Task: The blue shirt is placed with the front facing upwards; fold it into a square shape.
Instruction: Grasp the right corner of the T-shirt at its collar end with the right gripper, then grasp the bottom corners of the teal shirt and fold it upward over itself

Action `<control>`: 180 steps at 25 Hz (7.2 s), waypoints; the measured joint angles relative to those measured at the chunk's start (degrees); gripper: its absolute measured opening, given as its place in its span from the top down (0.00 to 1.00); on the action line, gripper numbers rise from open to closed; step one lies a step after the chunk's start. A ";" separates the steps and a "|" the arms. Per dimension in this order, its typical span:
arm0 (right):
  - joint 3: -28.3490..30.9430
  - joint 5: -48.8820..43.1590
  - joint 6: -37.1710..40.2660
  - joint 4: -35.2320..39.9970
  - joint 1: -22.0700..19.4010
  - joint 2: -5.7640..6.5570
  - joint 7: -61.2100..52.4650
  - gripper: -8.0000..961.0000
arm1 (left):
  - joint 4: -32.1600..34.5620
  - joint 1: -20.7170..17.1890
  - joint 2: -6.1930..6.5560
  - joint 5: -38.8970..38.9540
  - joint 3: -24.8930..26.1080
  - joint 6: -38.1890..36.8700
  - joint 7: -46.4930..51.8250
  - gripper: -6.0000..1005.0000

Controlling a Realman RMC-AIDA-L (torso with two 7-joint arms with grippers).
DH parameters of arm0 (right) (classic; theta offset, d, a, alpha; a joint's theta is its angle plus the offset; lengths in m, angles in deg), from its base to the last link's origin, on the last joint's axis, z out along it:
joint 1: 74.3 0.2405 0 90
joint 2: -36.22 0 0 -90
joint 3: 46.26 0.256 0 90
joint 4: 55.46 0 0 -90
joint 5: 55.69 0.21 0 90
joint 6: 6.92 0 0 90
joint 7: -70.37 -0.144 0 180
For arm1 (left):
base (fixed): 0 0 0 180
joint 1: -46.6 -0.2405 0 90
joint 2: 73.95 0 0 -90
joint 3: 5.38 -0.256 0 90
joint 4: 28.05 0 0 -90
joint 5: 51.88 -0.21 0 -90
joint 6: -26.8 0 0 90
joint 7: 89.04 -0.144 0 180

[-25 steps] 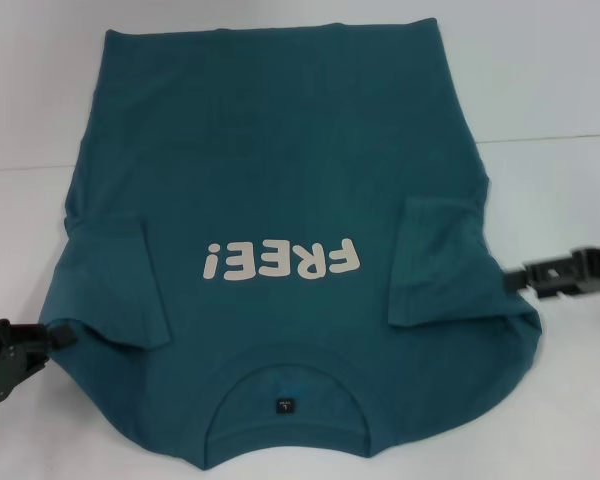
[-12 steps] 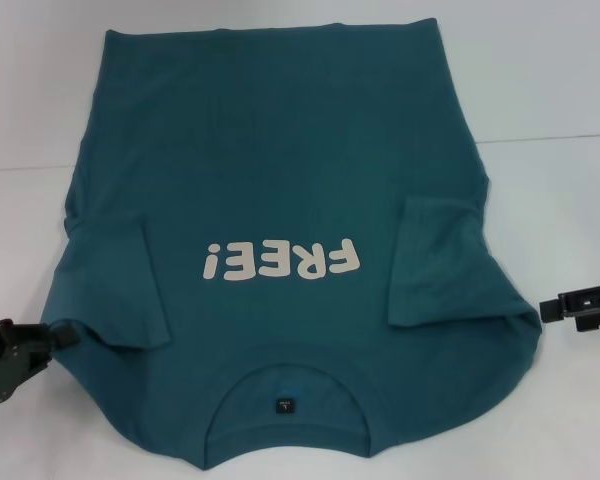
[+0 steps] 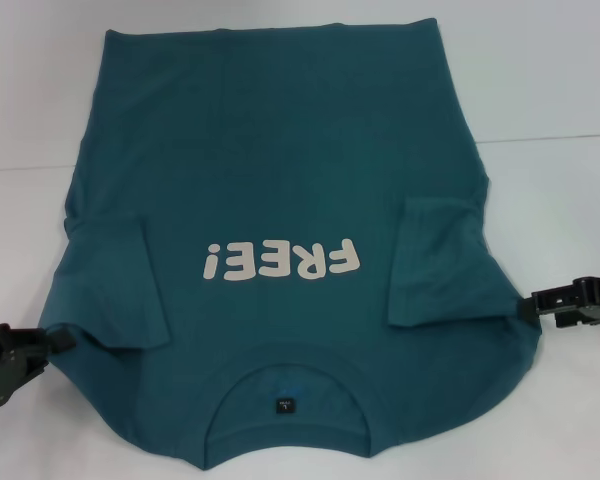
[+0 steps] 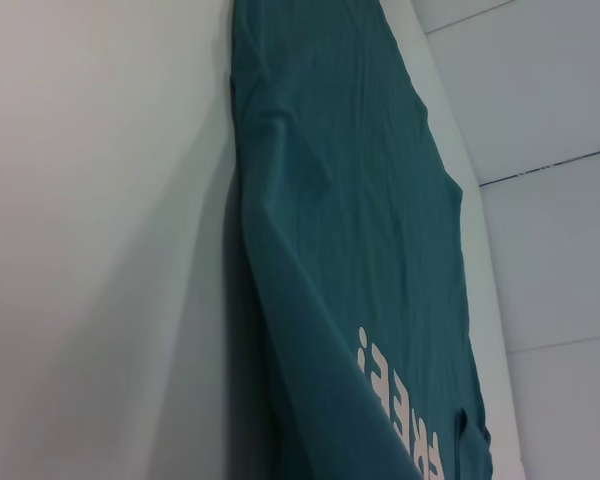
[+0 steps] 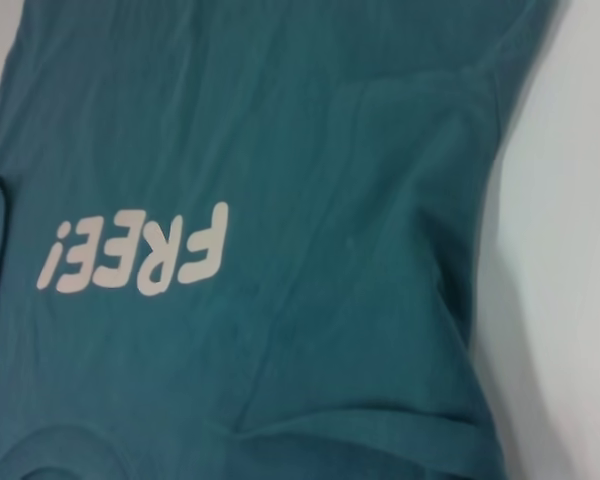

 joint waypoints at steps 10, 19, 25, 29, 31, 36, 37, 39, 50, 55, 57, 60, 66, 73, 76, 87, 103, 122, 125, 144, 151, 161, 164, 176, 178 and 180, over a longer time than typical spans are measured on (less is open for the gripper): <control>-0.03 -2.92 -0.94 0.00 1.32 -1.09 -0.66 0.16 | 0.00 -0.12 -0.07 0.00 0.00 0.08 0.00 0.95; -0.41 -3.55 -1.03 0.00 1.46 -1.23 -0.79 0.16 | -0.01 -0.21 -0.09 0.02 -0.01 0.11 -0.04 0.95; -0.43 -3.77 -1.08 0.22 1.53 -1.23 -1.20 0.16 | -0.69 -0.21 -0.15 0.07 -0.01 0.81 -0.21 0.95; -0.98 -3.77 -1.78 0.15 1.75 -1.23 -0.97 0.16 | -0.76 -0.21 -0.16 0.09 0.00 0.85 -0.32 0.95; -1.98 -3.77 -2.32 0.07 1.87 -1.30 -0.57 0.16 | -0.79 -0.21 -0.16 0.09 -0.01 0.86 -0.34 0.95; -3.38 -3.77 -2.81 0.46 2.08 -1.67 0.46 0.17 | -0.79 -0.21 -0.16 0.09 -0.01 0.87 -0.35 0.95; -3.39 -3.77 -2.90 0.49 2.16 -1.69 0.62 0.17 | -0.79 -0.21 -0.16 0.09 -0.01 0.87 -0.35 0.95; -3.48 -3.77 -3.06 0.50 2.23 -1.77 0.68 0.17 | -0.79 -0.21 -0.16 0.09 -0.01 0.87 -0.35 0.95; -6.25 -4.36 -4.12 0.45 2.57 -2.58 0.74 0.17 | -1.32 -0.21 -0.16 0.11 -0.01 1.46 -0.43 0.95; -6.31 -4.38 -4.13 -0.03 3.55 -3.36 0.74 0.17 | -1.32 -0.21 -0.16 0.15 0.00 1.47 -0.44 0.95; -6.26 -4.27 -3.81 -0.04 3.84 -3.80 0.73 0.17 | -1.32 -0.25 -0.16 0.17 -0.01 1.49 -0.44 0.95; -5.91 -3.94 -3.02 -0.06 4.44 -4.49 0.73 0.17 | -1.32 -0.26 -0.16 0.17 -0.01 1.61 -0.44 0.95; -5.80 -2.02 -1.89 -0.09 4.89 -5.18 0.73 0.17 | -1.40 -0.30 -0.16 0.17 -0.01 1.66 -0.44 0.95; -6.06 -2.27 -2.04 -0.09 4.53 -4.77 -0.76 0.17 | -1.41 -0.65 -0.16 0.18 1.13 1.66 -0.44 0.95; -5.64 -1.87 -2.29 0.40 4.06 -4.75 -1.48 0.17 | -1.41 -0.76 -0.16 0.20 1.37 1.62 -0.44 0.95; -5.73 -1.42 -1.93 0.67 4.03 -4.09 -2.04 0.56 | -1.40 -0.82 -0.16 0.26 1.40 1.32 -0.44 0.95; -5.60 -1.41 1.43 1.78 3.57 -2.96 -1.87 0.95 | 0.16 -0.47 -0.01 -0.27 -3.90 -0.36 -0.52 0.95; -5.44 -7.93 17.78 8.15 -0.14 -1.92 -3.78 0.95 | 13.16 -3.21 0.49 -14.92 -5.85 -18.26 0.58 0.95; -5.51 -8.06 20.90 9.01 -1.16 -1.90 -3.27 0.95 | 15.00 -4.41 0.40 -15.12 -5.92 -22.01 0.28 0.95; 2.16 1.92 17.81 8.05 -0.62 -2.80 -1.42 0.95 | 10.25 2.45 2.58 -14.16 -4.34 -21.07 3.17 0.95; 3.63 3.53 5.08 1.35 2.36 -2.65 -3.10 0.95 | 2.77 11.80 3.53 -13.24 -4.27 -4.41 6.48 0.95; 2.24 3.14 -16.01 -3.60 7.45 -4.66 -4.31 0.95 | -3.23 21.01 1.63 -13.12 -7.92 18.70 6.32 0.95; 1.01 3.08 -19.63 -3.69 9.04 -5.14 -4.38 0.95 | -3.58 22.72 1.31 -13.11 -8.88 22.36 6.53 0.95; -7.06 1.70 -28.93 -8.32 17.32 -4.13 -4.40 0.94 | -3.81 27.67 1.25 -12.91 -11.89 30.21 5.07 0.95; -7.32 0.28 -29.90 -8.50 18.25 -4.15 -4.52 0.94 | -3.85 28.41 1.38 -12.91 -12.26 30.76 4.84 0.95; -7.38 -0.69 -30.75 -8.50 18.72 -4.23 -4.66 0.94 | -3.88 29.13 1.51 -12.91 -12.90 31.62 4.80 0.95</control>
